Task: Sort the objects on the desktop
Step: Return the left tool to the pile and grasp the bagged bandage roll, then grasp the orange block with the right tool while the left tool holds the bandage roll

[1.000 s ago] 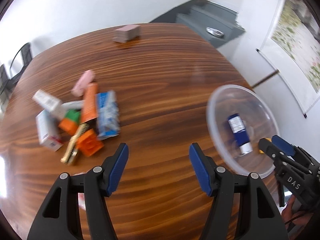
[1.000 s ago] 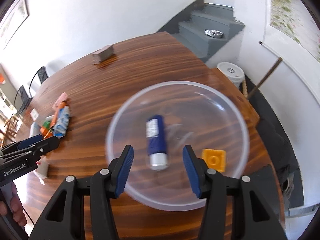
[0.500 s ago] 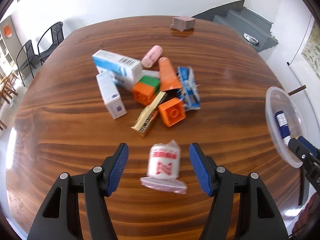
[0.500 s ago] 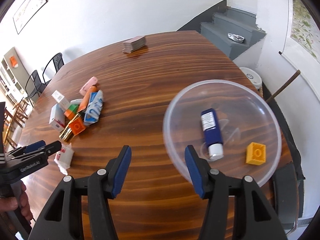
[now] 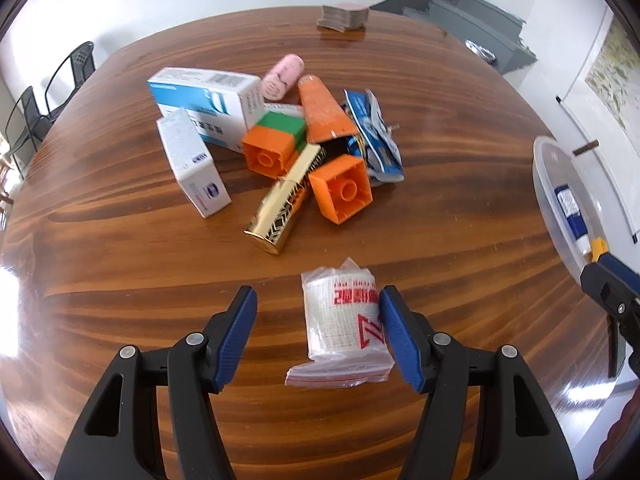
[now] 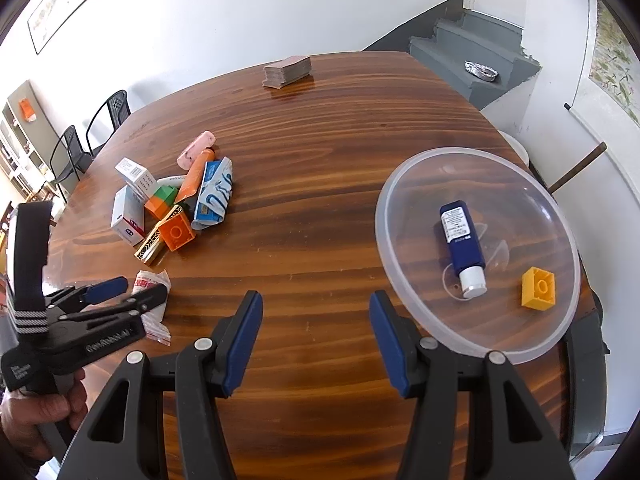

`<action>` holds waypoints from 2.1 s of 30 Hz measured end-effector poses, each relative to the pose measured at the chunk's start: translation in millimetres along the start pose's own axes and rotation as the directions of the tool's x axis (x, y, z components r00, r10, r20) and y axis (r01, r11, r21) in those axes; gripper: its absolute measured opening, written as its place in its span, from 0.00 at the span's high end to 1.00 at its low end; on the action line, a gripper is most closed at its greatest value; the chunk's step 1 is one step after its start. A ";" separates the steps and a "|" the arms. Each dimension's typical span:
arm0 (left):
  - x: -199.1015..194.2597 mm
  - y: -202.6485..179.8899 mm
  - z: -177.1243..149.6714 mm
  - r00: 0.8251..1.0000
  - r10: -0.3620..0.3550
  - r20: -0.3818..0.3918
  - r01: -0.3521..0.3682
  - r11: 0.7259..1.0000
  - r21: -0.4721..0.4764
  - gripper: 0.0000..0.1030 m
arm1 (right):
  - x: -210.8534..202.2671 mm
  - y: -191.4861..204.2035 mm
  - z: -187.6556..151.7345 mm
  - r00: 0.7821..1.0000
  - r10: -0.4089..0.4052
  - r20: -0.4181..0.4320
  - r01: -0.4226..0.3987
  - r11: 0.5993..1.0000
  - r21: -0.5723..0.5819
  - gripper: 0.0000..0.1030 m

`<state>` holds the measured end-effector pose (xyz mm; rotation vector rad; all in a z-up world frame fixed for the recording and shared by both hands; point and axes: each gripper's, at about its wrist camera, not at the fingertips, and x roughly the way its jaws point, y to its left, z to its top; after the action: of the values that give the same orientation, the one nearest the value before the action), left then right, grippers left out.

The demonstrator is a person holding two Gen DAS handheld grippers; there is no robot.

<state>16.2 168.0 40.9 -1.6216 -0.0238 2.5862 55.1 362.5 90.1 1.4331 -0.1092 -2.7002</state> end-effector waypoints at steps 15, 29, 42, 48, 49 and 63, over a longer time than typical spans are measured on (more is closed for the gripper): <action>-18.5 38.1 -16.3 0.999 -0.044 0.029 0.044 0.999 -0.014 0.62 | 25.6 52.9 12.1 0.996 0.077 -0.040 -0.079 0.996 -0.047 0.42; -38.0 97.0 -23.8 0.999 -0.014 0.031 0.017 0.996 -0.084 0.62 | 82.4 117.7 32.9 0.978 0.175 -0.115 -0.190 0.971 -0.143 0.42; -32.6 106.1 -14.3 0.999 -0.032 0.031 0.035 0.993 -0.110 0.62 | 109.1 126.4 54.8 0.974 0.181 -0.134 -0.201 0.968 -0.152 0.46; -35.3 104.4 -16.6 0.999 -0.021 0.029 0.025 0.993 -0.116 0.62 | 121.6 126.4 57.9 0.966 0.202 -0.160 -0.225 0.964 -0.139 0.58; -35.8 104.7 -16.9 0.999 -0.019 0.028 0.022 0.993 -0.117 0.62 | 123.0 126.8 58.2 0.965 0.206 -0.161 -0.228 0.964 -0.137 0.59; -43.2 85.1 -20.0 1.000 -0.012 0.017 0.014 0.995 -0.102 0.62 | 95.2 111.7 45.2 0.955 0.249 -0.158 -0.269 0.956 -0.118 0.61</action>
<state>47.2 79.0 65.9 -1.6263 -0.1695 2.6294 -31.2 242.5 48.4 1.4506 -0.0917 -2.3414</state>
